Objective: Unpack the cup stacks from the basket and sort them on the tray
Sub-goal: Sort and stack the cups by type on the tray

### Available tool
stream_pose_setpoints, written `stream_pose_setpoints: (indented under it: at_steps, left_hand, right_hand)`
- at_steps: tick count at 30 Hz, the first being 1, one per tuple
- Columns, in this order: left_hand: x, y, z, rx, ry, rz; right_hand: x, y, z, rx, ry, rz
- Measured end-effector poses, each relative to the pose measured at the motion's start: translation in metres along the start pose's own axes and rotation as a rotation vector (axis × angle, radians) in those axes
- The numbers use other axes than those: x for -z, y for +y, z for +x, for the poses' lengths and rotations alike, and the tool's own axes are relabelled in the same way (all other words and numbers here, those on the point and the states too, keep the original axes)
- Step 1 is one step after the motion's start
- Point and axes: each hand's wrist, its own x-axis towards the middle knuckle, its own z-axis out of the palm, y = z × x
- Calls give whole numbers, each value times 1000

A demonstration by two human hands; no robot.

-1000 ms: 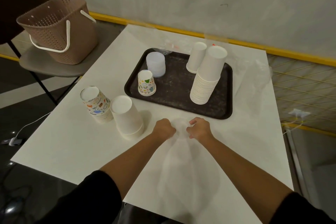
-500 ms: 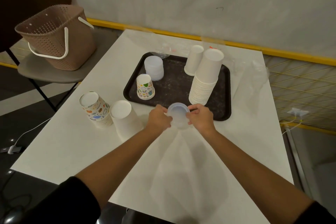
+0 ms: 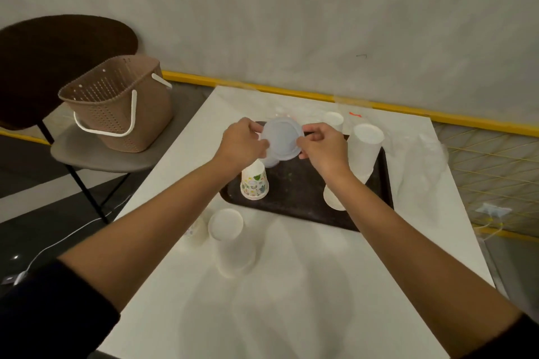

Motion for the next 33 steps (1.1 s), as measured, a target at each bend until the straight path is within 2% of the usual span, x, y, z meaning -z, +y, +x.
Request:
stream_pose_setpoints:
  at_steps: [9,16,26,33]
  left_hand:
    - [22,-18,70,39,-76,-137]
    - [10,-41,129,104,-164,-111]
    - [-20,-82,179,198,-246,-44]
    - [-30,-100,188,230,-289,-48]
  right_hand:
    - [-44,-2,50,-57,-30,-24]
    - [-72,19,91,-178,-38,-11]
    - [-111,63,126,-346,4,-130]
    - [-117,75,129,-312,49,-211]
